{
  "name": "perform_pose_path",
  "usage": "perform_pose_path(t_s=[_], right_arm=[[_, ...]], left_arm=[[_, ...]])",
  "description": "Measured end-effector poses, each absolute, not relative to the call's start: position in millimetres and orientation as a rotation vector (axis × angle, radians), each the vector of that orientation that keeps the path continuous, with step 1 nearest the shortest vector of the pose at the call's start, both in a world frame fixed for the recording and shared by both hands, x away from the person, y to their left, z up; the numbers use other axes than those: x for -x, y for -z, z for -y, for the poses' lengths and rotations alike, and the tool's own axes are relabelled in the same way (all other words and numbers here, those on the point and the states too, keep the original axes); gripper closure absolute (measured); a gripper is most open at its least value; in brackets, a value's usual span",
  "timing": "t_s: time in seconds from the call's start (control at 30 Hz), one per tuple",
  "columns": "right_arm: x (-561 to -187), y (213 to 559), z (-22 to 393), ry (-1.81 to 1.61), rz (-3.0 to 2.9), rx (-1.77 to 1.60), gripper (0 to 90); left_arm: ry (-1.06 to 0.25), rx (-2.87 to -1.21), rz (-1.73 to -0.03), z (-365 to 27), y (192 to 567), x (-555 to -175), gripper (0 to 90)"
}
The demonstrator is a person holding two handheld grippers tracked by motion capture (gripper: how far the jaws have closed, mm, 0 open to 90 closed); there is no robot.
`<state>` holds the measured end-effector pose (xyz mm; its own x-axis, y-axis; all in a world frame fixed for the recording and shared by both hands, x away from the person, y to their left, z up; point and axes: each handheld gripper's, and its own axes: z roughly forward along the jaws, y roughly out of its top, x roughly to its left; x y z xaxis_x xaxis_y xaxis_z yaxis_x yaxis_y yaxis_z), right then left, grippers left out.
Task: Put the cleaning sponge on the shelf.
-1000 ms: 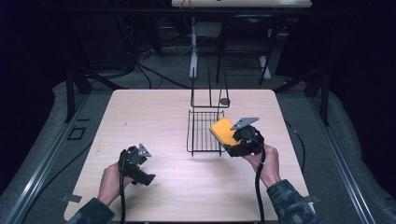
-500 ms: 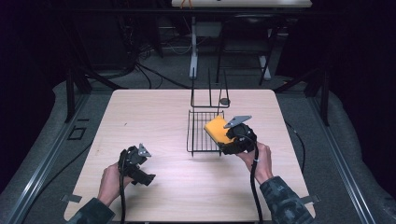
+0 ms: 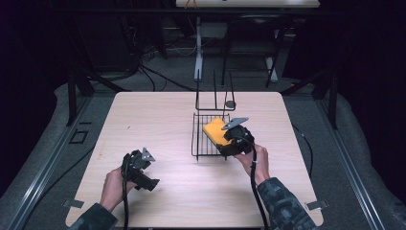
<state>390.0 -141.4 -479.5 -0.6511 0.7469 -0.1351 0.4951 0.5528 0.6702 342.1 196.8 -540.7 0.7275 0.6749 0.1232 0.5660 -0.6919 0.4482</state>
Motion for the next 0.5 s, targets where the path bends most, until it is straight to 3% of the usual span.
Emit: perform_pose_path(t_s=[0.5], right_arm=[[-405, 494, 127, -0.835, -2.393, -1.019, 28.8]], left_arm=[[-0.389, -2.548, -0.954, -197, 541, -342, 2.1]])
